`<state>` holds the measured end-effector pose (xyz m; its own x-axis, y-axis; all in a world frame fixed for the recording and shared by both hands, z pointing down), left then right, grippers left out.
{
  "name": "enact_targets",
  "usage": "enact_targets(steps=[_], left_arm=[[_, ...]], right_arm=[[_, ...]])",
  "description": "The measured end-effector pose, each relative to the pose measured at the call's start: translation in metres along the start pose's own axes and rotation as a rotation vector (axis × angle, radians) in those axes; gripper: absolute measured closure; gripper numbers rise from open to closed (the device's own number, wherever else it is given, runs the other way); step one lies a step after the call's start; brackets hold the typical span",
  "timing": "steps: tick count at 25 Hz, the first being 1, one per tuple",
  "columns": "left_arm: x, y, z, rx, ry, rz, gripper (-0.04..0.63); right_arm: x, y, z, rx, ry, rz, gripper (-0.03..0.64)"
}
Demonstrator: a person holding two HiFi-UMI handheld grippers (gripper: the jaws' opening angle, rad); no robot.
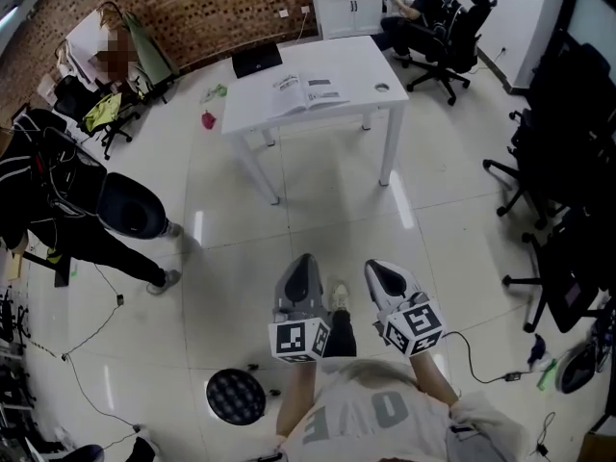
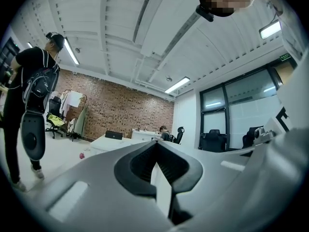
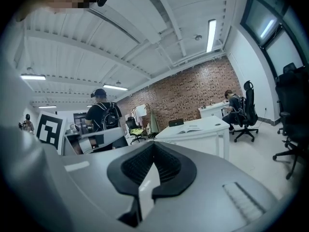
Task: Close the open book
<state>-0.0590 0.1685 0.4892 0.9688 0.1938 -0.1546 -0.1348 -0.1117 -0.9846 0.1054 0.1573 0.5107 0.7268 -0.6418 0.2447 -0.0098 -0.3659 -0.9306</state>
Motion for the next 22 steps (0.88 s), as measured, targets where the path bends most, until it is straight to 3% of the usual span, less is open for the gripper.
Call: enact_targets(steps=[12,18,20,22], left_arm=[[-0.14,0.084,-0.218,0.019,-0.037,-0.033,0.581],[-0.177,0.08,-0.297,-0.009,-0.026,0.003,0.581],[-0.178,0.075,-0.316,-0.011,-0.022,0.016,0.581],[-0.177,0.072,-0.334,-0.008,-0.016,0.023,0.581]], right_arm=[[0.072,0.149,-0.226,0.148,0.055,-0.068,0.612],[0.118,0.168,-0.298,0.125,0.047,-0.117,0.612],[0.133,0.169,-0.31,0.121,0.057,-0.127,0.556],[0.148,0.169,-0.322,0.114,0.06,-0.126,0.548]])
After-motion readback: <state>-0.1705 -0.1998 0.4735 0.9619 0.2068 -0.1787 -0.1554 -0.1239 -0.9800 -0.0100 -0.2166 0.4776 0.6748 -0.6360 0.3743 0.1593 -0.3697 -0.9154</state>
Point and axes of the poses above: the fingertips, and each gripper's own axes: z backward along the fingers, x to its right, y out of its top, the point moved 5 cm from there along z, backward along the fingers, and after that the axes turned 8 degrees about -x, right-handed, at the moved point
